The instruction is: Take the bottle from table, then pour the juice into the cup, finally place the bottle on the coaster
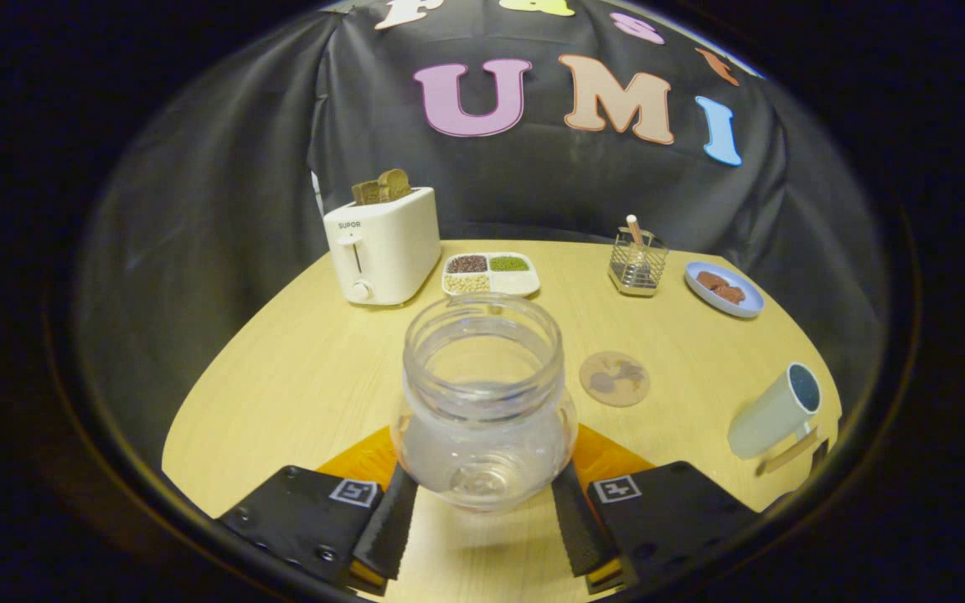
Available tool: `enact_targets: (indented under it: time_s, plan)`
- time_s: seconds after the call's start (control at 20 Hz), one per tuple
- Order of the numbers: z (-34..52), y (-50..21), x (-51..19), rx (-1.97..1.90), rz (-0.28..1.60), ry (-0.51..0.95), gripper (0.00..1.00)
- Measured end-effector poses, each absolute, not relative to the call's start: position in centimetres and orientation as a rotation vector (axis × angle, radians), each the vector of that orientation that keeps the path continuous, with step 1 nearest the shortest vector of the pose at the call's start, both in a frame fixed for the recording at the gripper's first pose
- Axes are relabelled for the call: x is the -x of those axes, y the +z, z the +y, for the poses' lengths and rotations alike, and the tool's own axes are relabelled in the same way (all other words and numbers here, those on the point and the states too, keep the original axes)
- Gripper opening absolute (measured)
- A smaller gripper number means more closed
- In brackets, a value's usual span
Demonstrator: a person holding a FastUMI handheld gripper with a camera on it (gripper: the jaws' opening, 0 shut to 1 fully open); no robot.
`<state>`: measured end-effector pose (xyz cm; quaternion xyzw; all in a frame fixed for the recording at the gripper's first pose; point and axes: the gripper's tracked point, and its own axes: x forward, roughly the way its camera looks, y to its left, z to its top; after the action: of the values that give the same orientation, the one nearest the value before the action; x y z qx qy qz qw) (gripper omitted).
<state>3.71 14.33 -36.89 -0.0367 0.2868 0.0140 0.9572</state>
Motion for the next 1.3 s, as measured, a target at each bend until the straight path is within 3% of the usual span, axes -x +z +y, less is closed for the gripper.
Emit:
enact_targets:
  time_s: [0.2,1.3]
  plan:
    - [14.2,-36.1,-4.1,-0.008,0.585,0.026,0.78]
    - [7.9,-24.8,-10.8,-0.796,0.297,0.009,0.77]
